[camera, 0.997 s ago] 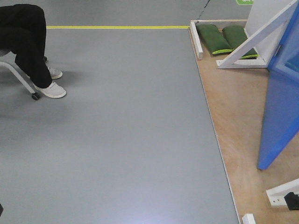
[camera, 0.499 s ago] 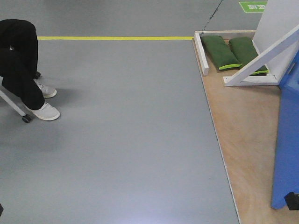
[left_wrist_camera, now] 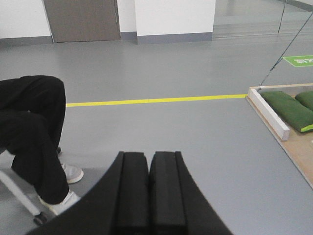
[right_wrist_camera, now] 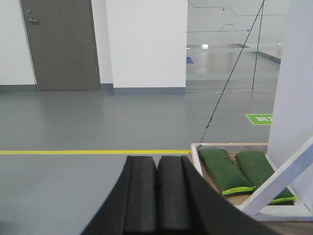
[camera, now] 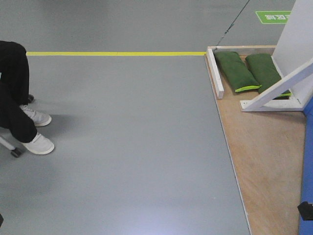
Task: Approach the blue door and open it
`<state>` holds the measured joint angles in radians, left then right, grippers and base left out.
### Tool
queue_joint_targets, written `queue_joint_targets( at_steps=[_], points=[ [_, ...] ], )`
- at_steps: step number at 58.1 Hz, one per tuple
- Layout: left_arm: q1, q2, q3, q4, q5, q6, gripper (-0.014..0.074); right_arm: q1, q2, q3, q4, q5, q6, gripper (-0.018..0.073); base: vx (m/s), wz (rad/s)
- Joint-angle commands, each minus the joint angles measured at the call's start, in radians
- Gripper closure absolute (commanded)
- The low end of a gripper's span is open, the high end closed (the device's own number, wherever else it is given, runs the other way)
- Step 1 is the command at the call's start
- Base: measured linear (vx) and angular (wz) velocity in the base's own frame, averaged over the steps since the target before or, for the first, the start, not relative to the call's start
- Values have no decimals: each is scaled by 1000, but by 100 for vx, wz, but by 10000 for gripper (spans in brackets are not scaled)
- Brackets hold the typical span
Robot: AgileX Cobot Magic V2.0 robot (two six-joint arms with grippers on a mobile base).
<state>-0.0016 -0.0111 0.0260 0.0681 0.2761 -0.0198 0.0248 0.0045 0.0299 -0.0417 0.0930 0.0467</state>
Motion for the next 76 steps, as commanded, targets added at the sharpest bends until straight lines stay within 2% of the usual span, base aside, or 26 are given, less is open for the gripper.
queue_joint_targets(
  at_steps=[1, 33, 76],
  points=[
    [-6, -12, -26, -2, -84, -7, 524, -7, 10, 2, 0, -83, -4, 547, 40, -2],
    [-6, -12, -26, -2, -84, -7, 524, -7, 10, 2, 0, -83, -4, 547, 30, -4],
    [-6, -12, -26, -2, -84, -7, 524, -7, 10, 2, 0, -84, -4, 547, 4, -1]
  ],
)
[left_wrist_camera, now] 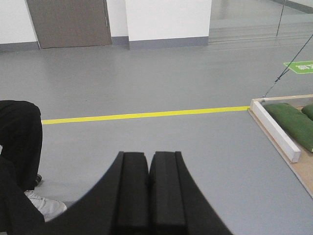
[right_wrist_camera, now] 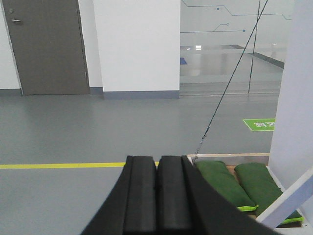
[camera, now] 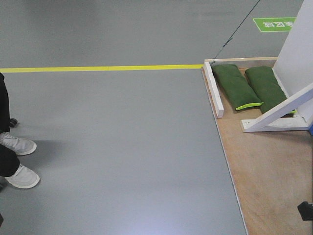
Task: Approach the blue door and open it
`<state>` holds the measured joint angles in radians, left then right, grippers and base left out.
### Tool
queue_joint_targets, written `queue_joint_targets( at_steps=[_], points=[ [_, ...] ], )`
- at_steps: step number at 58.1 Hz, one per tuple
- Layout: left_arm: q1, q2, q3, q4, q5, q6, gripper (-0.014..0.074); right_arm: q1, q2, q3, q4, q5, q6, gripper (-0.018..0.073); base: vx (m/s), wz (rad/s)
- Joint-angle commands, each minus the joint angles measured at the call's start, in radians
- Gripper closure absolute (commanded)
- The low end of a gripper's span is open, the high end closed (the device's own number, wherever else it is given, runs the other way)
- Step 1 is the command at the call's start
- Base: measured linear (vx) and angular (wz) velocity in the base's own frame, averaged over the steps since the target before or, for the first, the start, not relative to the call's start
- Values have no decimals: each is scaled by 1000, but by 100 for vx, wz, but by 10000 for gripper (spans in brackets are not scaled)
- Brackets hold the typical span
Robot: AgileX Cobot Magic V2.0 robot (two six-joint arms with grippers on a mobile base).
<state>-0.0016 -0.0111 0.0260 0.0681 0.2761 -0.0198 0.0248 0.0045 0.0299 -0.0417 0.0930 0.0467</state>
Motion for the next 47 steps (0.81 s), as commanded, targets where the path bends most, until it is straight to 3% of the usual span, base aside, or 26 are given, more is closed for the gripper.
queue_joint_targets(
  at_steps=[1, 14, 22, 35, 47],
  points=[
    [-6, -12, -26, -2, -84, -7, 524, -7, 10, 2, 0, -84, -4, 547, 0, 0],
    [-6, -12, -26, -2, -84, -7, 524, -7, 10, -9, 12, -63, -4, 547, 0, 0],
    [-6, -12, -26, -2, -84, -7, 524, -7, 17, -135, 47, 103, -4, 547, 0, 0],
    [-6, -12, -26, -2, -84, -7, 524, -7, 174, -538, 48, 380, -4, 547, 0, 0],
    [-6, -12, -26, -2, -84, -7, 524, -7, 417, -949, 42, 414, -4, 547, 0, 0]
  ],
)
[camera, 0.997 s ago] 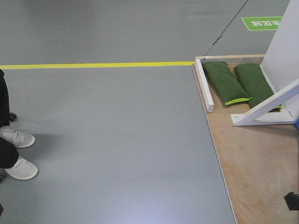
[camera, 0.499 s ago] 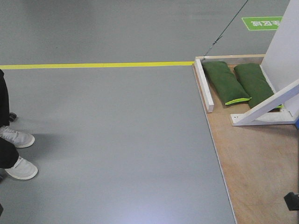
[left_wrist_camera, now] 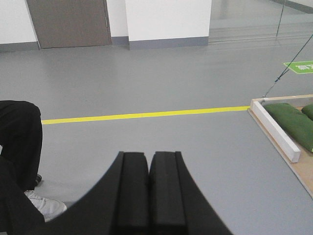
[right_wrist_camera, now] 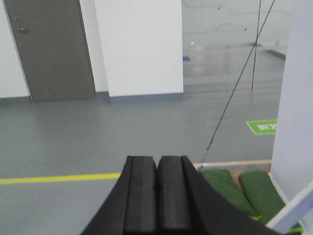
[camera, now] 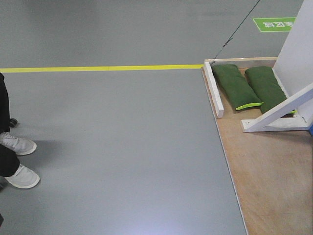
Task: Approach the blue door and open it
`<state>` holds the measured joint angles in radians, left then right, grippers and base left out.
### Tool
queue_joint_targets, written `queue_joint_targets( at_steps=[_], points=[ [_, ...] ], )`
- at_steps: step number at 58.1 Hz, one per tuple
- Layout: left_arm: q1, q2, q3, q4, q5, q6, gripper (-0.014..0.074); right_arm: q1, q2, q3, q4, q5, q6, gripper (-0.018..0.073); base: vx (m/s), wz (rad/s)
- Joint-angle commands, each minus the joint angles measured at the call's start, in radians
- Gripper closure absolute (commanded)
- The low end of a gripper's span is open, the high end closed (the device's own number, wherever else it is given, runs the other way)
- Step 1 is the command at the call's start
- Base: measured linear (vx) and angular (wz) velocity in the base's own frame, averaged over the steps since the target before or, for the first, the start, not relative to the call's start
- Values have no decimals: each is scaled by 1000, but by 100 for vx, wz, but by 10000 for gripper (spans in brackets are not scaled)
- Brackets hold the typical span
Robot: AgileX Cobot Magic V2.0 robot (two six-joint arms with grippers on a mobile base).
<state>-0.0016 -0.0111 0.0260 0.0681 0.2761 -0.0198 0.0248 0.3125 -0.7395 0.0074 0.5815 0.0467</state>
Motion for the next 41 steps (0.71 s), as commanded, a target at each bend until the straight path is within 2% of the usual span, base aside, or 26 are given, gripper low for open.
queue_joint_targets(
  at_steps=[1, 22, 34, 41],
  points=[
    [-6, -12, -26, -2, -84, -7, 524, -7, 127, -207, -7, -74, -4, 547, 0, 0],
    [-6, -12, -26, -2, -84, -7, 524, -7, 549, -848, -7, -78, -4, 547, 0, 0],
    [-6, -12, -26, -2, -84, -7, 524, -20, 609, -985, -2, -78, -4, 547, 0, 0],
    [-6, -12, -26, -2, -84, -7, 524, -119, 609, -984, 42, -79, -4, 547, 0, 0]
  ],
)
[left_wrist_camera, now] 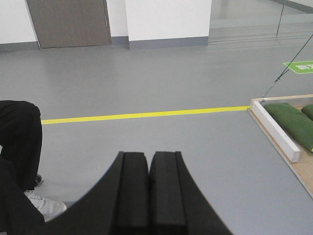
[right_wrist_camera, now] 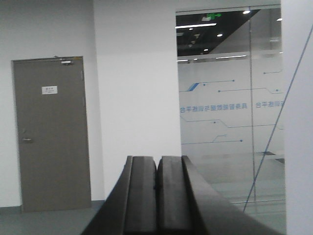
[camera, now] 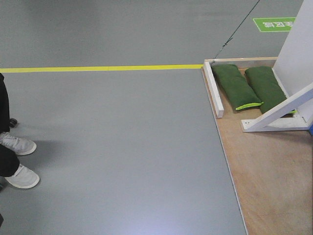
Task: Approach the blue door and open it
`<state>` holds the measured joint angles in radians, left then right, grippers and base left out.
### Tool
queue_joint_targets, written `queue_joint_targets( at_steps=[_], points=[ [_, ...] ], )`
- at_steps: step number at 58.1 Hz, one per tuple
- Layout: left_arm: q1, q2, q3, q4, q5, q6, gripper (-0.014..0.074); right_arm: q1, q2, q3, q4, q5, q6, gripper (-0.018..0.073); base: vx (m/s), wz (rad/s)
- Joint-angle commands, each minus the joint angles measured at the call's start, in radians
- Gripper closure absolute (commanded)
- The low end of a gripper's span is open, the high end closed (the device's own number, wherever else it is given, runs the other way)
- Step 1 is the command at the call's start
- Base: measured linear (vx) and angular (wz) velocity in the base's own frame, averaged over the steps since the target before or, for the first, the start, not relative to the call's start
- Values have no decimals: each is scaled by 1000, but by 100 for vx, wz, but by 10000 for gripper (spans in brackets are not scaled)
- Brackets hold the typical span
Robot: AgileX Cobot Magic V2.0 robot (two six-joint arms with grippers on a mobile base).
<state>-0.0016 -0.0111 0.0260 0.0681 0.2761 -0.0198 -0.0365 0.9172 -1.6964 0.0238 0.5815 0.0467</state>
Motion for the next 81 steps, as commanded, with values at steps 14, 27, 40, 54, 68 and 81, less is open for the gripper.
queue_joint_targets(
  at_steps=[14, 27, 40, 54, 68, 81],
  points=[
    [-6, -12, -26, -2, -84, -7, 524, -488, 4, -27, 470, -77, -4, 547, 0, 0],
    [-6, -12, -26, -2, -84, -7, 524, -867, 4, -27, 1026, -76, -4, 547, 0, 0],
    [-6, -12, -26, -2, -84, -7, 524, -1129, 11, -27, 1478, -76, -7, 547, 0, 0],
    [-6, -12, -26, -2, -84, -7, 524, -1213, 84, -27, 1552, -82, -7, 547, 0, 0],
    [-6, -12, -26, -2, -84, -7, 524, -1213, 131, -18, 1607, -138, -7, 547, 0, 0],
    [-6, -12, -26, -2, -84, -7, 524, -1213, 87, 196, 1681, -163, -7, 547, 0, 0]
  ],
)
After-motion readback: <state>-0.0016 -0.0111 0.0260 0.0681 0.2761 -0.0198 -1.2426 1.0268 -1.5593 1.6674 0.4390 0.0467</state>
